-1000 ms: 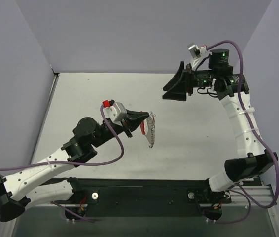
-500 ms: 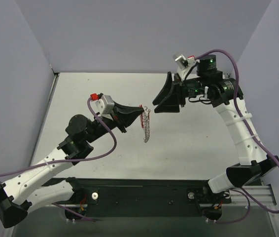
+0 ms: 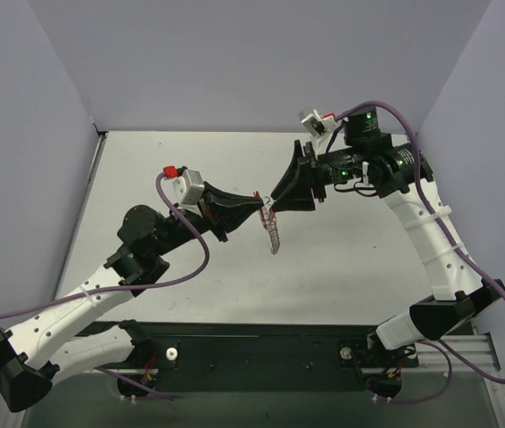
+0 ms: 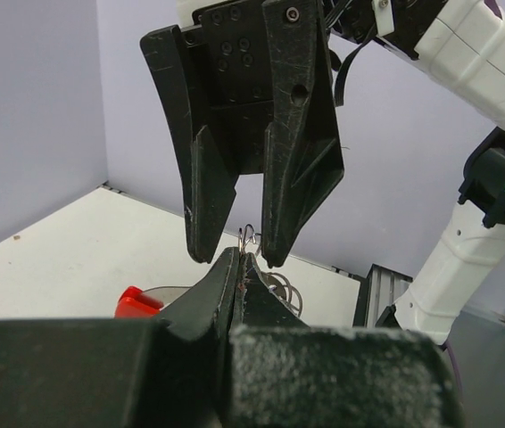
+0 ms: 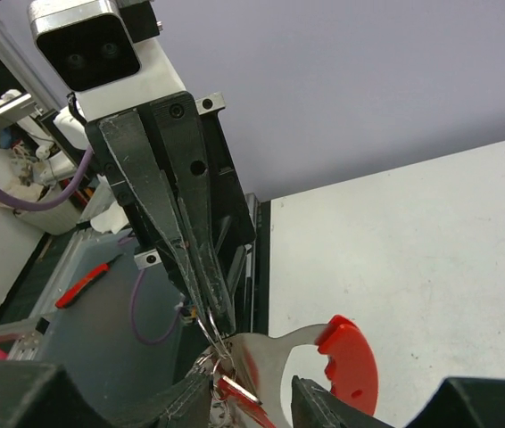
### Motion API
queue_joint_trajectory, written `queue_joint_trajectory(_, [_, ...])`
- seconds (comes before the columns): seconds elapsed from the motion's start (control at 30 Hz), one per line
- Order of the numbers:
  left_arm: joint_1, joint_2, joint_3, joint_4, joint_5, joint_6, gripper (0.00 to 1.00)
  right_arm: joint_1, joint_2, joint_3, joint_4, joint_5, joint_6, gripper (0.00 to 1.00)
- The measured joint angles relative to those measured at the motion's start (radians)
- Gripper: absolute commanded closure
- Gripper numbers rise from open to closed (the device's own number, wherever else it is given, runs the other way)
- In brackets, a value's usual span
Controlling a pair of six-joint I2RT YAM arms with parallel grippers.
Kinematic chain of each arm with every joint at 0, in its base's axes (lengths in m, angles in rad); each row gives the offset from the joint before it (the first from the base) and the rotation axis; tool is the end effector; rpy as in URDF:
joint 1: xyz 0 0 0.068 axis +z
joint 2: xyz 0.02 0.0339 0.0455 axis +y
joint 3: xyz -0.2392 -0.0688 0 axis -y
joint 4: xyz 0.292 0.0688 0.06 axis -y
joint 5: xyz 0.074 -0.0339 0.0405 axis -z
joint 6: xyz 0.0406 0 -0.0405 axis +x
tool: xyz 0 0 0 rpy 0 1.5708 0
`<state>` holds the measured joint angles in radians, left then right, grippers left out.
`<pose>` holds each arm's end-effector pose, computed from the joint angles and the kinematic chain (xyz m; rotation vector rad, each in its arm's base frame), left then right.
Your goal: Put the keys on the keyring
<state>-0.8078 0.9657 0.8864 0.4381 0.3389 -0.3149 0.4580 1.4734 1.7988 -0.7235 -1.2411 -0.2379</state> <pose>0.1871 -0.2153 0.3863 0.6203 1.1672 -1.1717 0.2831 0.1824 0.4680 -1.3533 1.3377 1.3466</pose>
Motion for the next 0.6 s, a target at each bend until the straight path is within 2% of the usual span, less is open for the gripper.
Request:
queue_joint_trajectory(0.4, [0.000, 0.024, 0.000, 0.000, 0.029, -0.004, 1.00, 0.000, 0.000, 0.012, 0.000, 0.002, 0.002, 0.63])
queue_joint_trajectory(0.47, [0.000, 0.030, 0.000, 0.000, 0.030, -0.005, 1.00, 0.000, 0.000, 0.011, 0.000, -0.001, 0.002, 0.68])
queue_joint_trajectory(0.53, [0.000, 0.034, 0.000, 0.000, 0.032, -0.006, 1.00, 0.000, 0.000, 0.012, 0.000, -0.005, 0.004, 0.79])
queue_joint_trajectory(0.6, [0.000, 0.035, 0.000, 0.000, 0.032, -0.007, 1.00, 0.000, 0.000, 0.012, 0.000, -0.005, 0.005, 0.87])
